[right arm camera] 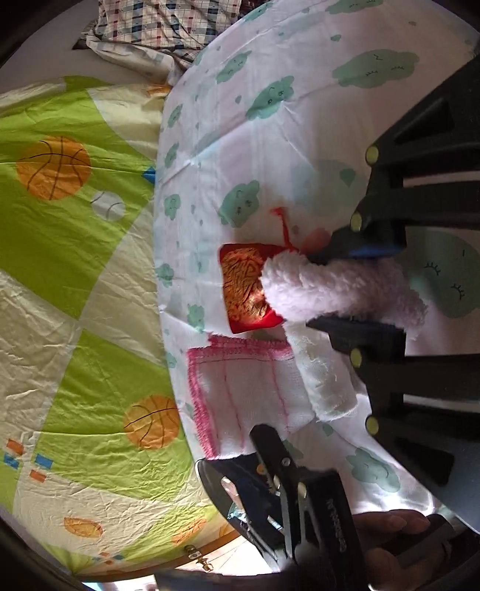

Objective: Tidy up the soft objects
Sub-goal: 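Grasp the white knitted bootie with the left tool while the right tool holds the mitt, then lift the bootie with the left tool while the right tool lifts the mitt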

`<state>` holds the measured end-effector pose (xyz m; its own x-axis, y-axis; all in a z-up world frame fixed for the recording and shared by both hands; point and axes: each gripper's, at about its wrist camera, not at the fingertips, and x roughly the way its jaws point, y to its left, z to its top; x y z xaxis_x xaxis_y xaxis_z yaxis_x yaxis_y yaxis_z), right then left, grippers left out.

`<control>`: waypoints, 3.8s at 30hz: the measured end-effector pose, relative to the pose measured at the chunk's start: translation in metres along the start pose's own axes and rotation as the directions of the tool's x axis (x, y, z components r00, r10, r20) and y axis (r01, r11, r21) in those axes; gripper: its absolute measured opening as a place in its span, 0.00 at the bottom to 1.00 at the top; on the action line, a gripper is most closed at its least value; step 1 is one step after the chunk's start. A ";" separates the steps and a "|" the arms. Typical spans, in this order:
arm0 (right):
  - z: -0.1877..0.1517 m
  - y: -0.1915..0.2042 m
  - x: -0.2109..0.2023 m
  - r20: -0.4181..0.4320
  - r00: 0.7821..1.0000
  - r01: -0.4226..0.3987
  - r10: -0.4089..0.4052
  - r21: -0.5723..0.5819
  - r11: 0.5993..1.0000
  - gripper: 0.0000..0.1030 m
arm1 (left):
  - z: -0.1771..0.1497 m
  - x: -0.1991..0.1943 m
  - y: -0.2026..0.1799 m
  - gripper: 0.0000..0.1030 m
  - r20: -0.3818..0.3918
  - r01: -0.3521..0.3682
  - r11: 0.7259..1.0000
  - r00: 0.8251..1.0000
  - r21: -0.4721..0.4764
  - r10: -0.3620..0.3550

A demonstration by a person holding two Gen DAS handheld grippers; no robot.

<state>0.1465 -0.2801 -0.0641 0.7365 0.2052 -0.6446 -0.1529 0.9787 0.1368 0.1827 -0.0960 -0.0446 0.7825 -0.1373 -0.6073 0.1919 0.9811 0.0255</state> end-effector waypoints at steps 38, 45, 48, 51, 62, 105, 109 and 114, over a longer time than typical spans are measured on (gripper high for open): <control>0.005 0.035 -0.025 0.235 0.971 0.066 -0.053 -0.049 0.997 0.25 | -0.017 -0.033 0.008 0.09 0.169 0.009 0.998 0.986 -0.057 0.001; 0.001 0.038 -0.034 0.286 0.957 0.062 -0.042 -0.060 0.996 0.25 | -0.026 -0.050 0.024 0.09 0.221 -0.016 0.993 0.974 -0.113 0.041; -0.001 0.040 -0.039 0.310 0.950 0.070 -0.047 -0.063 0.996 0.25 | -0.031 -0.057 0.029 0.09 0.242 -0.025 0.991 0.969 -0.131 0.056; -0.001 0.040 -0.042 0.329 0.943 0.070 -0.046 -0.062 0.996 0.25 | -0.035 -0.065 0.031 0.09 0.271 -0.039 0.990 0.960 -0.133 0.074; -0.005 0.043 -0.051 0.387 0.921 0.076 -0.048 -0.058 0.995 0.25 | -0.044 -0.084 0.037 0.09 0.340 -0.082 0.986 0.932 -0.147 0.129; -0.012 0.127 -0.045 0.400 0.910 -0.030 0.111 -0.205 0.978 0.25 | -0.069 -0.115 0.089 0.09 0.375 -0.106 0.953 0.903 -0.283 0.212; -0.013 0.134 -0.044 0.397 0.910 -0.038 0.123 -0.216 0.976 0.25 | -0.071 -0.117 0.095 0.09 0.376 -0.108 0.949 0.900 -0.296 0.220; -0.013 0.143 -0.042 0.394 0.909 -0.050 0.139 -0.228 0.972 0.25 | -0.073 -0.119 0.102 0.09 0.374 -0.110 0.944 0.899 -0.311 0.228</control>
<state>0.0849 -0.1485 -0.0274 0.9074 0.3214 -0.2707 -0.3356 0.9420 -0.0064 0.0660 0.0307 -0.0273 0.9688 0.0489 -0.2432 -0.0888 0.9838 -0.1559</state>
